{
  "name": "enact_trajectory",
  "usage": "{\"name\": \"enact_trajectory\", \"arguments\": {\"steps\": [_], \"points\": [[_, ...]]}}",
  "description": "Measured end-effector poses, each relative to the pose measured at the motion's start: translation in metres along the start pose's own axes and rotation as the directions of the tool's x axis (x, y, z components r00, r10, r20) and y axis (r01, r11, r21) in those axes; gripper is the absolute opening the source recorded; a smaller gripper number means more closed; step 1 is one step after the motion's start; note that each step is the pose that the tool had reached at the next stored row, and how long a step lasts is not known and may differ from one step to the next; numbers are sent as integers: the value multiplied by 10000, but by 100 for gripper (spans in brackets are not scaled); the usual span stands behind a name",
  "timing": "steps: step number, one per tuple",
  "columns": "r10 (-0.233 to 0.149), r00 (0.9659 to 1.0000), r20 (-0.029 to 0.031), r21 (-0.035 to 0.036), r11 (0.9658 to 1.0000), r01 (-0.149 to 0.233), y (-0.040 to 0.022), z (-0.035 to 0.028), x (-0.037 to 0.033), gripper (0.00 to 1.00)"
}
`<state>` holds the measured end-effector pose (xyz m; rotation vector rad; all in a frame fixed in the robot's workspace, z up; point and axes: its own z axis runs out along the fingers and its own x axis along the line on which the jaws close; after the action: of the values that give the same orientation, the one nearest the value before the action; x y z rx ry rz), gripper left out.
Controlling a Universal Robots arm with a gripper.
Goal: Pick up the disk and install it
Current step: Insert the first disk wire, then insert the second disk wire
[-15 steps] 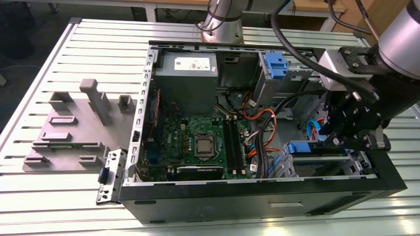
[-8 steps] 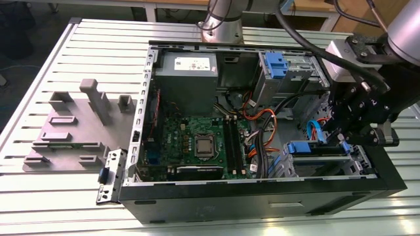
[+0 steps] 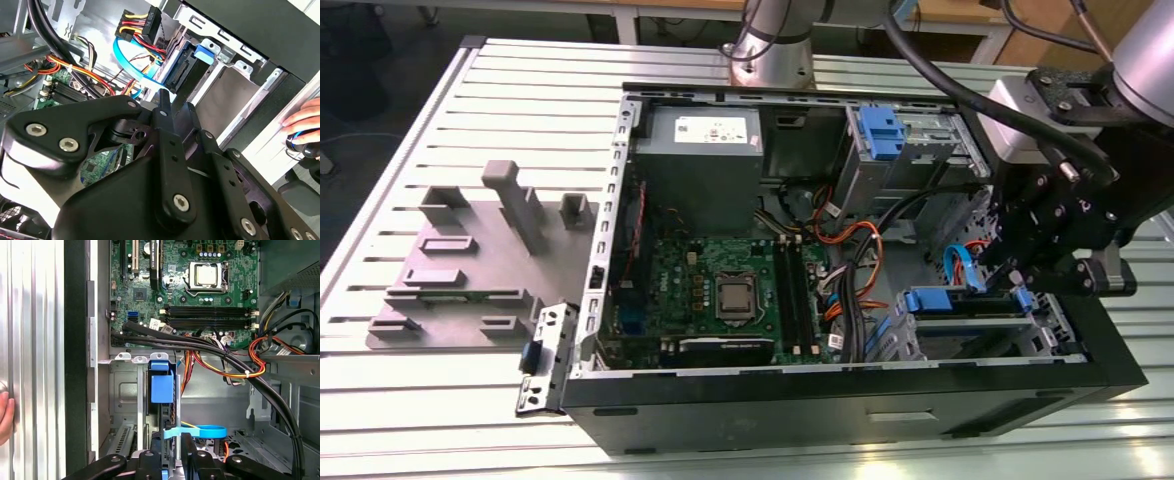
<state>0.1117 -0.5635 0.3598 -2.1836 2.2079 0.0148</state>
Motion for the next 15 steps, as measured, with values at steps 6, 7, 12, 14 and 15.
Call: {"name": "enact_trajectory", "arguments": {"steps": [6, 7, 12, 14, 15], "points": [[0, 10000, 2, 0, 10000, 0, 0, -10, -18, 30], [0, 10000, 2, 0, 10000, 0, 0, -10, -18, 30], [1, 10000, 2, -2, 10000, -1, -22, -8, -21, 30], [0, 10000, 3, -2, 10000, 0, -27, -7, -29, 30], [1, 10000, 2, -2, 10000, -1, -27, -7, -29, 30]]}}
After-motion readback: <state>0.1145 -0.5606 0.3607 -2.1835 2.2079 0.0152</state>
